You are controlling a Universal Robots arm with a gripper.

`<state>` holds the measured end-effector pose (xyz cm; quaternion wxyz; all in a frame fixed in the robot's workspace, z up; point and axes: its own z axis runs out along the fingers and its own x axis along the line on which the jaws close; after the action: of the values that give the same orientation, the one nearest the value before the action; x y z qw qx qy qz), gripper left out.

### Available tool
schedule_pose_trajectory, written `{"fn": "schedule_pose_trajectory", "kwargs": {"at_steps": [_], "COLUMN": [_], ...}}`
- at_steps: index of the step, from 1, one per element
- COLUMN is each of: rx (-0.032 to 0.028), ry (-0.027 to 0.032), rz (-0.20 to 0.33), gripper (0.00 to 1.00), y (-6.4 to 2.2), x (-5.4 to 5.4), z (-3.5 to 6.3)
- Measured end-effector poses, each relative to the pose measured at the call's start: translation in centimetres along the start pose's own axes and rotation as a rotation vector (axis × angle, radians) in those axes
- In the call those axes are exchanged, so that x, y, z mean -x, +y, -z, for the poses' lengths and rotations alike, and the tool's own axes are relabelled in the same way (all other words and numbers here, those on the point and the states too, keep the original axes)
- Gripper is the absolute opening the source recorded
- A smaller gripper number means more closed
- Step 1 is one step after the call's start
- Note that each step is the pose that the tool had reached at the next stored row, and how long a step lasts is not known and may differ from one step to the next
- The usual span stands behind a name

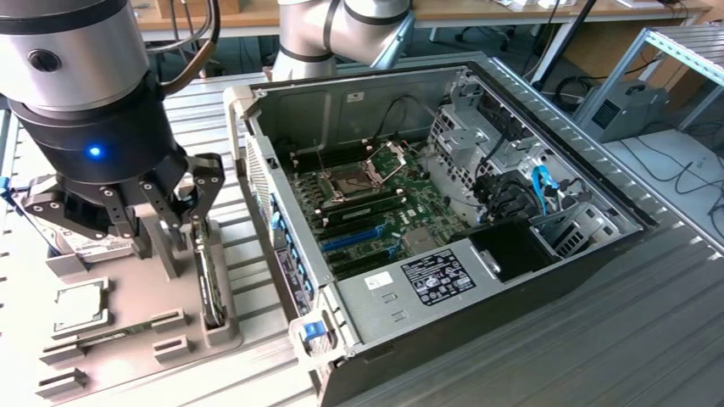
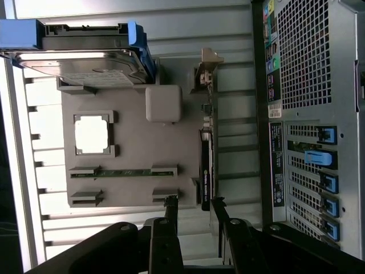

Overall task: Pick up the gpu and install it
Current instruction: 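Pick up the gpu and move the gpu toward the slot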

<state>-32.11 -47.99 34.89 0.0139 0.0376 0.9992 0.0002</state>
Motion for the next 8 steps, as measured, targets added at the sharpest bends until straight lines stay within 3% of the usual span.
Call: {"fn": "schedule_pose_trajectory", "kwargs": {"at_steps": [8], "rx": [0.0], "ry": [0.0], "rz": [0.0], "gripper": [0.36], "y": [0.01], "x": [0.07], "z": [-0.22]}}
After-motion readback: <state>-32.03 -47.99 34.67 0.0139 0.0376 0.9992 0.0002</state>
